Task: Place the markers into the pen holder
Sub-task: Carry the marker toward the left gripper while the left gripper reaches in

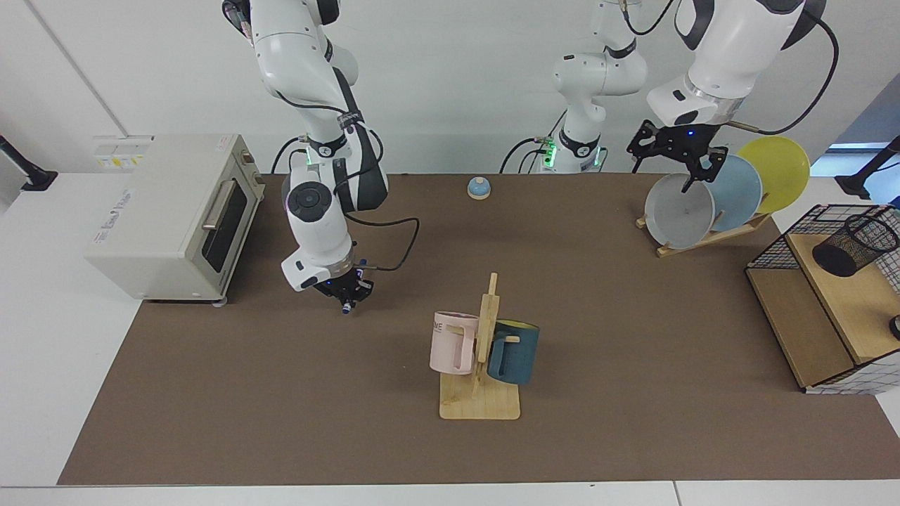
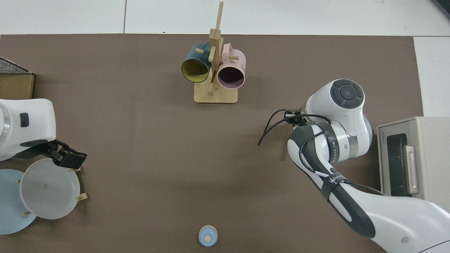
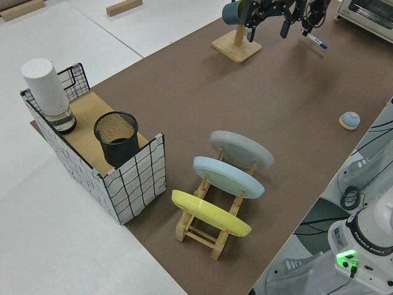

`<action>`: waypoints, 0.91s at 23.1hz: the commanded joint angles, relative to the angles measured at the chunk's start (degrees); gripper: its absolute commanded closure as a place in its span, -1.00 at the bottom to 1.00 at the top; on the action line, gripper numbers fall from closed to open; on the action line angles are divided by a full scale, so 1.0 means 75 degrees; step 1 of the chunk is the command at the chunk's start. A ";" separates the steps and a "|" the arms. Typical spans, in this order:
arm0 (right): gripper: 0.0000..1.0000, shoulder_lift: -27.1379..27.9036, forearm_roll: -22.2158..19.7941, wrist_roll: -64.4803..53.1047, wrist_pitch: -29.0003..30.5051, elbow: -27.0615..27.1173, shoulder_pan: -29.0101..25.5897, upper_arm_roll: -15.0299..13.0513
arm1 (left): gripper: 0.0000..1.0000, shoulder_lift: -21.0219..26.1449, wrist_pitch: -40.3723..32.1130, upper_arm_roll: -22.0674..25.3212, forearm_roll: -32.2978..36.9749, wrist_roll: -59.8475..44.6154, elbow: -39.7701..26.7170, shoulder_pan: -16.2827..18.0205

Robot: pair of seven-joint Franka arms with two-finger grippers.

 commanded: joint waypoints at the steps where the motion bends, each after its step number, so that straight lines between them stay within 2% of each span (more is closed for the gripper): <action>1: 1.00 -0.0108 0.0474 0.1264 -0.0635 0.0542 0.0182 0.0048 | -1.00 -0.0167 -0.0114 0.0008 -0.0163 0.0757 -0.0126 -0.0142; 4: 1.00 -0.0249 0.1306 0.1500 -0.0999 0.0800 0.0369 0.0048 | -1.00 -0.0179 -0.0161 -0.0004 -0.0233 0.0653 -0.0150 -0.0165; 9: 1.00 -0.0518 0.1729 0.2144 -0.1152 0.0883 0.0709 0.0059 | -1.00 -0.0179 -0.0161 -0.0004 -0.0233 0.0677 -0.0138 -0.0188; 12: 1.00 -0.0542 0.2303 0.2775 -0.1152 0.0906 0.0979 0.0083 | -1.00 -0.0179 -0.0149 -0.0016 -0.0257 0.0583 -0.0138 -0.0223; 15: 1.00 -0.0495 0.2912 0.3595 -0.1152 0.1385 0.1353 0.0071 | -1.00 -0.0179 -0.0103 -0.0028 -0.0269 0.0523 -0.0138 -0.0235; 21: 1.00 -0.0378 0.3721 0.5050 -0.1047 0.1972 0.1963 0.0094 | -1.00 -0.0179 -0.0032 -0.0063 -0.0690 0.0746 -0.0161 -0.0235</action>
